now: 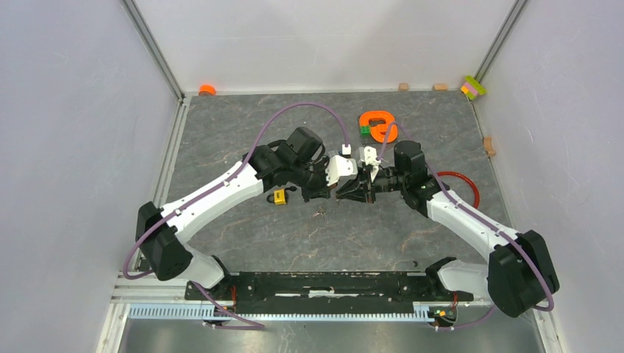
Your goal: Unlock with the key
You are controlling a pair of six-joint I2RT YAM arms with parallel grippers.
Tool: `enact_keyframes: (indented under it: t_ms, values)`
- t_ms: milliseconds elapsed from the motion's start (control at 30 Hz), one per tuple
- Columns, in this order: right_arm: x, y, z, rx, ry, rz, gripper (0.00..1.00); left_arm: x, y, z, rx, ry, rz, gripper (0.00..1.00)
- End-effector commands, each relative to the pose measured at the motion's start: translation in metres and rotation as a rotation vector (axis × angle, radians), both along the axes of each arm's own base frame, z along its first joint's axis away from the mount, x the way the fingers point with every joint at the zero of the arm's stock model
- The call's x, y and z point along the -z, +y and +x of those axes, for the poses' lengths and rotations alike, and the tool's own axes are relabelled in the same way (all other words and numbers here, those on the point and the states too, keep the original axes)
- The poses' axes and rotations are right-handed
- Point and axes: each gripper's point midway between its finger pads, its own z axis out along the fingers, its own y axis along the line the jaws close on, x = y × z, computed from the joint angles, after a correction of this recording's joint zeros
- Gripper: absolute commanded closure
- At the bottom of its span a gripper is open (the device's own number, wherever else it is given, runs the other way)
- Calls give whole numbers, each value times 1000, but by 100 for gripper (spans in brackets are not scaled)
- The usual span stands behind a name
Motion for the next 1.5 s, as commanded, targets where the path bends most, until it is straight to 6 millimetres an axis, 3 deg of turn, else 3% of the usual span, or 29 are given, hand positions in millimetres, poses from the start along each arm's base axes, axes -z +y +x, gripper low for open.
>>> enact_keyframes:
  t_ms: [0, 233, 467, 600, 700, 833, 1267, 1467]
  values:
    - [0, 6, 2, 10, -8, -7, 84, -18, -8, 1, -6, -27, -63, 98]
    - [1, 6, 8, 46, -20, -20, 100, -18, -8, 1, -12, -22, -69, 98]
    - [-3, 4, 15, 68, -51, -38, 100, -13, -7, -1, -10, -16, -72, 98]
    - [-5, 3, 17, 71, -76, -49, 100, -10, -7, -3, -8, -10, -77, 88]
    - [-6, 3, 14, 59, -78, -45, 100, -11, -8, -6, 0, -8, -99, 98]
    - [-11, 5, 11, 48, -66, -24, 100, -11, -12, -11, 15, 5, -147, 98]
    - [-5, 3, 6, 50, -31, -13, 79, -17, -7, -14, 13, -11, -249, 98]
    - [-1, 4, 7, 47, -16, -24, 96, -17, -8, -13, 11, -8, -247, 98]
